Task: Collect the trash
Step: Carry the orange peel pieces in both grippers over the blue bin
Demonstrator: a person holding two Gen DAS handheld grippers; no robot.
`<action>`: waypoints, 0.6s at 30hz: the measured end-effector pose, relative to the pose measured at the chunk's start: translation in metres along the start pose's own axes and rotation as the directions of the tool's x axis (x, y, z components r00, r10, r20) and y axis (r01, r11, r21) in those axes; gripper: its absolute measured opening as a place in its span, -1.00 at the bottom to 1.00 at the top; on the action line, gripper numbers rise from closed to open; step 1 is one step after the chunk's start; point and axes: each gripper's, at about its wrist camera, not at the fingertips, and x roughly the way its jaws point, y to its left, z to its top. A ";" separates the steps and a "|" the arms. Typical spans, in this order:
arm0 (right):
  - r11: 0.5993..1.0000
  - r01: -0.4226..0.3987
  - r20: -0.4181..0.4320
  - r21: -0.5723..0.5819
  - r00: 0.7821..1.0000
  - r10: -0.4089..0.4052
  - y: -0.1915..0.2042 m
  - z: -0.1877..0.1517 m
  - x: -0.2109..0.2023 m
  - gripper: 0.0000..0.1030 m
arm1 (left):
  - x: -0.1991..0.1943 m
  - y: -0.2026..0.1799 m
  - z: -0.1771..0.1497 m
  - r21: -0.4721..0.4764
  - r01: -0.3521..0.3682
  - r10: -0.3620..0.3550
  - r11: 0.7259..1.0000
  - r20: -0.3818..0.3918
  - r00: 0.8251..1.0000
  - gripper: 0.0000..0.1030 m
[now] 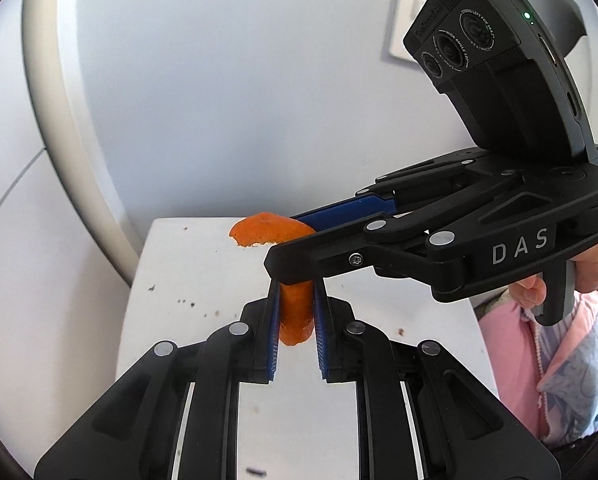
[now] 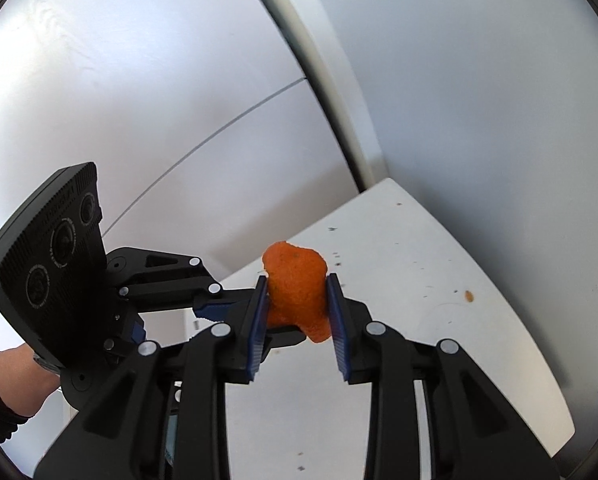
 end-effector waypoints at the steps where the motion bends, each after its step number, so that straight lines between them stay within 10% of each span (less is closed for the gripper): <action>1: 1.000 -0.004 0.001 -0.005 1.000 0.004 0.004 0.001 -0.001 -0.45 | -0.002 0.000 -0.010 -0.002 -0.006 0.006 1.000 0.003 1.000 -0.74; 18: 0.990 -0.108 -0.042 -0.094 0.994 0.104 0.104 -0.026 0.019 -0.44 | -0.100 -0.023 -0.080 -0.098 -0.107 0.109 0.989 0.019 0.994 -0.74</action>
